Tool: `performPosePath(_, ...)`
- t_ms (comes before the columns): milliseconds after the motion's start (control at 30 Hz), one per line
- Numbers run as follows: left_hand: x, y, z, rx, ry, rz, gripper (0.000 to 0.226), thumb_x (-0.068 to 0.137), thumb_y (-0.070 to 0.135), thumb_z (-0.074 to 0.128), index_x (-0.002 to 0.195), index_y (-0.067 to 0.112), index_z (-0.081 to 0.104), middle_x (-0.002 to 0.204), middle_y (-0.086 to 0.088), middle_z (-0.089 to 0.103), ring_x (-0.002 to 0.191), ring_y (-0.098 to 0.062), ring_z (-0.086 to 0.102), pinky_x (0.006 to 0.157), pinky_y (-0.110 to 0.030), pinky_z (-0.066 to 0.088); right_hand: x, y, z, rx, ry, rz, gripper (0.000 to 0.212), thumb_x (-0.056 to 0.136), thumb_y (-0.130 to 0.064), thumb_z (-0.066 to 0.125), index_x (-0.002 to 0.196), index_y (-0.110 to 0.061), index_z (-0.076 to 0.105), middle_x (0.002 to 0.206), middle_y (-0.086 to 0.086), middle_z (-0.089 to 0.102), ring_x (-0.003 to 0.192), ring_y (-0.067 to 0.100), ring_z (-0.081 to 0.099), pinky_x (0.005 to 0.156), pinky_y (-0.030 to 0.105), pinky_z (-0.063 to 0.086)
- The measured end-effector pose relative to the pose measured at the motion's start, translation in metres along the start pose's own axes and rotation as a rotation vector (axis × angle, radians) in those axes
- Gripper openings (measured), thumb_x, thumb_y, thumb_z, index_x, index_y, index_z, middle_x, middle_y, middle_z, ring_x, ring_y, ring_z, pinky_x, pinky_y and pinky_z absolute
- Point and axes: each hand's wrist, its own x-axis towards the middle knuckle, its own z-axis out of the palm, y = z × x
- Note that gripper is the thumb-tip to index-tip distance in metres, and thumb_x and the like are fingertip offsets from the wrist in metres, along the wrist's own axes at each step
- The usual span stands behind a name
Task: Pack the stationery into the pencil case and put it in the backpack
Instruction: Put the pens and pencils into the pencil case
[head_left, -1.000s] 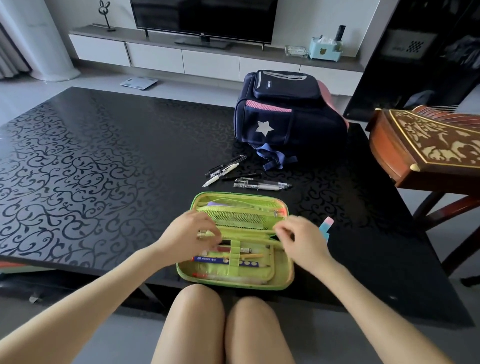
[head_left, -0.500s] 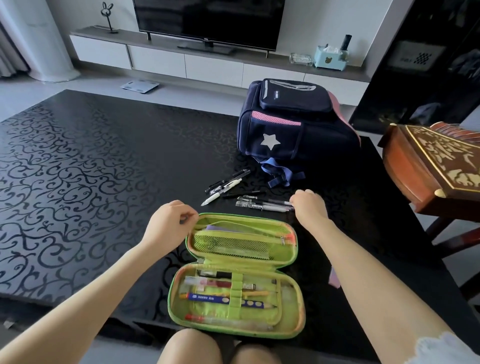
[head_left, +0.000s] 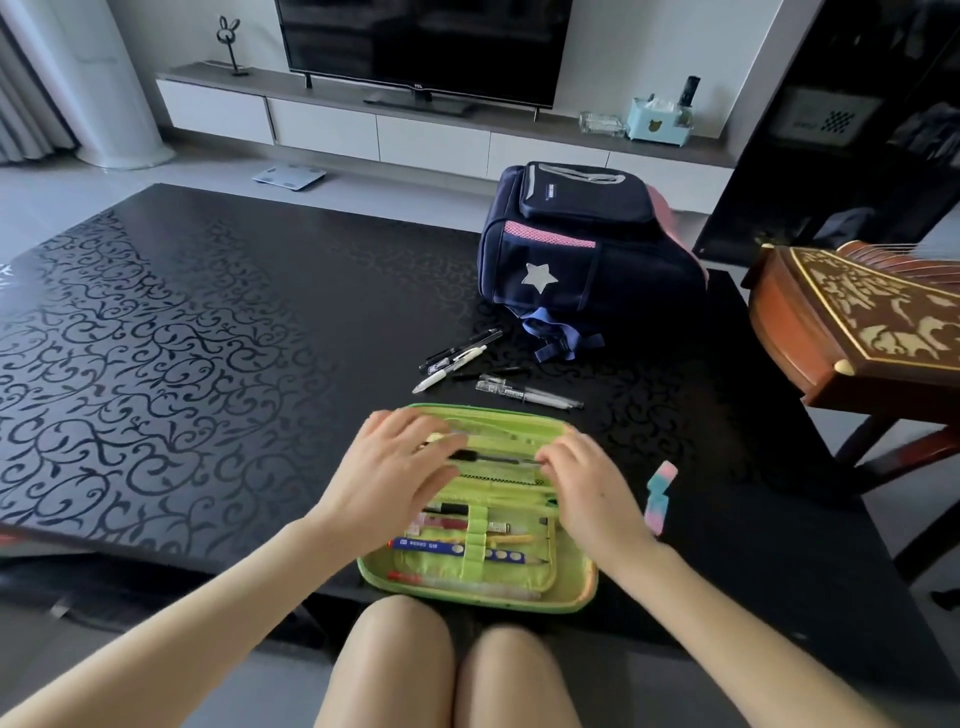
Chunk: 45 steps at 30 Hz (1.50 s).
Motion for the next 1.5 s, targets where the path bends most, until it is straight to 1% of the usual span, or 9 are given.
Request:
performPosePath(67, -0.015, 0.010, 0.001, -0.129, -0.079, -0.031, 0.031, 0.091, 0.035, 0.039, 0.102, 0.020, 0.064, 0.085, 0.006, 0.066, 0.079, -0.019, 0.057, 0.068, -0.032, 0.051, -0.012, -0.015, 0.003, 0.065, -0.012, -0.017, 0.011, 0.085, 0.001, 0.061, 0.093, -0.005, 0.064, 0.090, 0.004, 0.062, 0.085, 0.019, 0.057, 0.073, 0.027, 0.048)
performPosePath(200, -0.047, 0.004, 0.000, -0.360, -0.112, -0.216, 0.031, 0.085, 0.034, 0.049, 0.091, 0.015, 0.072, 0.079, 0.009, 0.064, 0.077, -0.009, 0.047, 0.074, -0.017, 0.041, -0.031, -0.026, 0.006, 0.173, -0.067, 0.099, 0.023, 0.092, -0.019, 0.054, 0.112, -0.009, 0.059, 0.092, -0.007, 0.054, 0.083, 0.008, 0.049, 0.074, 0.020, 0.041)
performPosePath(333, -0.085, -0.026, -0.006, -0.295, -0.153, -0.340, 0.016, 0.077, 0.015, 0.071, 0.092, 0.021, 0.074, 0.078, 0.007, 0.057, 0.077, -0.018, 0.050, 0.077, -0.005, 0.033, -0.052, -0.016, 0.021, 0.170, -0.098, 0.246, 0.028, 0.094, -0.023, 0.050, 0.117, -0.009, 0.057, 0.095, -0.001, 0.057, 0.082, 0.007, 0.047, 0.072, 0.019, 0.036)
performPosePath(667, -0.076, -0.021, -0.001, -0.146, -0.245, -0.109, 0.015, 0.073, 0.008, 0.075, 0.084, 0.018, 0.073, 0.075, 0.004, 0.057, 0.074, -0.013, 0.043, 0.056, -0.030, 0.050, -0.056, -0.021, 0.031, 0.083, -0.050, 0.207, 0.023, 0.095, -0.016, 0.047, 0.114, -0.008, 0.058, 0.103, 0.005, 0.060, 0.089, 0.020, 0.059, 0.072, 0.028, 0.047)
performPosePath(867, -0.070, -0.005, 0.006, -0.077, -0.226, -0.017, 0.010, 0.070, 0.014, 0.074, 0.067, 0.022, 0.069, 0.067, 0.006, 0.056, 0.066, -0.009, 0.043, 0.043, -0.021, 0.044, -0.055, -0.020, 0.032, 0.064, -0.041, 0.197, 0.023, 0.096, -0.017, 0.045, 0.111, -0.007, 0.060, 0.100, 0.006, 0.061, 0.085, 0.021, 0.059, 0.069, 0.029, 0.047)
performPosePath(967, -0.057, 0.009, 0.013, -0.056, -0.239, 0.047, 0.021, 0.074, 0.023, 0.049, 0.059, 0.023, 0.063, 0.062, 0.007, 0.057, 0.063, -0.013, 0.051, 0.049, -0.020, 0.047, -0.056, -0.020, 0.033, 0.063, -0.031, 0.195, 0.032, 0.097, -0.025, 0.036, 0.111, -0.008, 0.060, 0.099, 0.005, 0.061, 0.084, 0.020, 0.059, 0.069, 0.028, 0.046)
performPosePath(1100, -0.033, 0.039, 0.027, -0.201, -0.406, -0.066, 0.009, 0.080, 0.019, 0.059, 0.079, 0.014, 0.067, 0.081, -0.002, 0.067, 0.083, -0.023, 0.059, 0.069, -0.030, 0.045, -0.057, -0.020, 0.032, 0.070, -0.030, 0.192, 0.054, 0.092, -0.036, 0.017, 0.108, -0.009, 0.061, 0.096, 0.004, 0.061, 0.083, 0.019, 0.058, 0.067, 0.029, 0.048)
performPosePath(1333, -0.045, 0.013, 0.028, -0.324, -0.251, -0.203, 0.039, 0.072, 0.057, 0.052, 0.073, 0.024, 0.072, 0.081, 0.002, 0.058, 0.079, -0.011, 0.044, 0.073, -0.015, 0.033, -0.050, -0.016, 0.021, 0.078, -0.032, 0.174, 0.024, 0.096, -0.022, 0.045, 0.104, -0.009, 0.063, 0.095, 0.002, 0.063, 0.085, 0.018, 0.059, 0.070, 0.028, 0.049)
performPosePath(1500, -0.026, -0.020, 0.015, -0.270, -0.123, -0.357, 0.034, 0.082, 0.043, 0.056, 0.074, 0.014, 0.072, 0.075, -0.001, 0.056, 0.071, -0.022, 0.052, 0.069, -0.027, 0.037, 0.011, 0.013, 0.001, 0.053, 0.112, 0.333, 0.016, 0.092, -0.014, 0.052, 0.089, -0.005, 0.066, 0.083, 0.004, 0.060, 0.076, 0.018, 0.054, 0.064, 0.027, 0.038)
